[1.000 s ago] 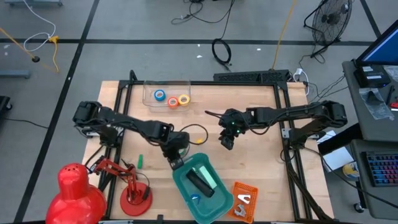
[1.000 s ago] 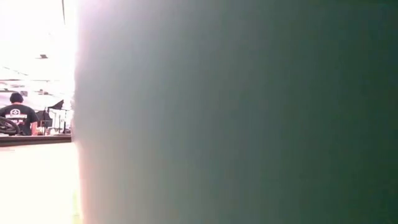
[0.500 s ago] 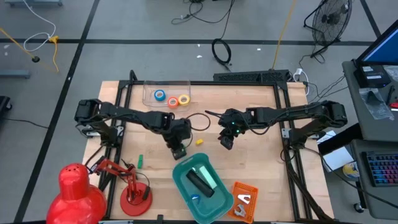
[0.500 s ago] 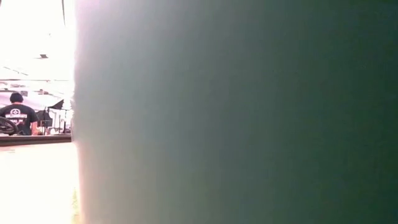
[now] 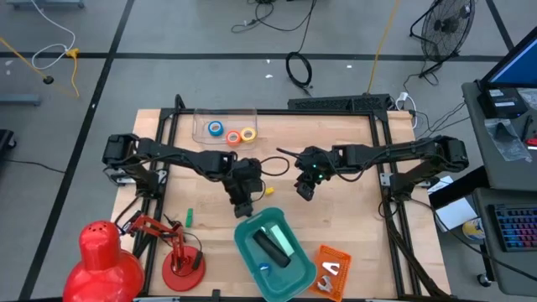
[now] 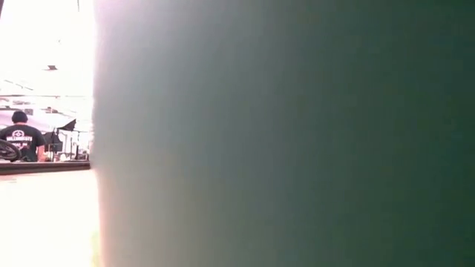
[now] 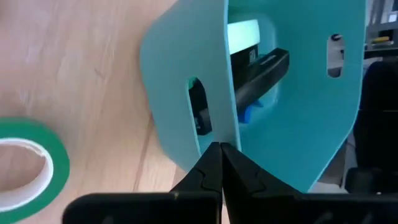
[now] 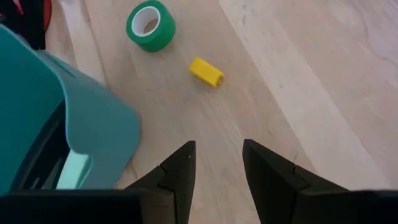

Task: Pick and place Stapler, Stapler remover, tape
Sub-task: Adjust the green bin

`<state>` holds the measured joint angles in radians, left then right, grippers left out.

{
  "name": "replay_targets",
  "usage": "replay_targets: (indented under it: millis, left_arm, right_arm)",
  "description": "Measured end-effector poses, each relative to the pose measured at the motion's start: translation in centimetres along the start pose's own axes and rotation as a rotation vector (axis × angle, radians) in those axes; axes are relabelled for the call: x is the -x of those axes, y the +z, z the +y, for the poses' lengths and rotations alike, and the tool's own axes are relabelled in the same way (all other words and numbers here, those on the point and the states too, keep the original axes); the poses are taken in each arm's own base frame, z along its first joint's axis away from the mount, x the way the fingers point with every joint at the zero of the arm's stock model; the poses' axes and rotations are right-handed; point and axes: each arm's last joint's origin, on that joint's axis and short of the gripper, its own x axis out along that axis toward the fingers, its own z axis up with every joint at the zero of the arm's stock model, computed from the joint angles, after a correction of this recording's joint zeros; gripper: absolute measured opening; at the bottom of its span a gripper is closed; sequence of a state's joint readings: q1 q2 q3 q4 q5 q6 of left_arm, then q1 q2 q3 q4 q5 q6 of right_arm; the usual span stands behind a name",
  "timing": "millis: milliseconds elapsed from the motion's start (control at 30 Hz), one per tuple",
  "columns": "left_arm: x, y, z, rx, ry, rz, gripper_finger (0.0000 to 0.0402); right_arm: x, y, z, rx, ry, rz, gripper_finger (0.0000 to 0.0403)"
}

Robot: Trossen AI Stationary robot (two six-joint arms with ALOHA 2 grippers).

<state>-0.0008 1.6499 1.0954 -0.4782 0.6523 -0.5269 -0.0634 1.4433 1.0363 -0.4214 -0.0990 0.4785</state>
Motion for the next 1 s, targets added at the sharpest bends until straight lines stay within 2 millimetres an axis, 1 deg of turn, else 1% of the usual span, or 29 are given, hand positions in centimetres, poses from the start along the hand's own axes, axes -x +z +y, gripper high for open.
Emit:
replay_targets:
  millis: [367,500,667,767,900,1000]
  left_arm:
    - [-2.0,1.4,1.0,-0.025,-0.053,-0.025,0.0000]
    - [-1.8,2.3,1.6,-0.023,-0.039,-0.050,0.0000]
    - [-0.9,3.1,2.4,-0.019,0.014,-0.101,0.0000]
    - [0.1,3.3,2.6,-0.009,0.089,-0.114,0.0000]
    - [2.1,3.7,2.3,-0.008,0.166,-0.151,0.0000]
    - [3.5,4.0,1.2,-0.026,0.138,-0.160,0.0000]
  right_arm:
    - [0.0,0.2,0.0,0.002,-0.013,-0.027,0.0128]
    - [0.0,0.2,0.0,0.001,-0.014,-0.025,0.0128]
    - [0.0,0.1,0.0,0.001,-0.013,-0.020,0.0128]
    - [0.0,0.1,-0.1,0.000,-0.016,-0.012,0.0128]
    - [0.0,-0.1,-0.1,0.000,-0.024,0.002,0.0128]
    - [0.0,-0.1,-0.2,0.001,-0.026,0.009,0.0128]
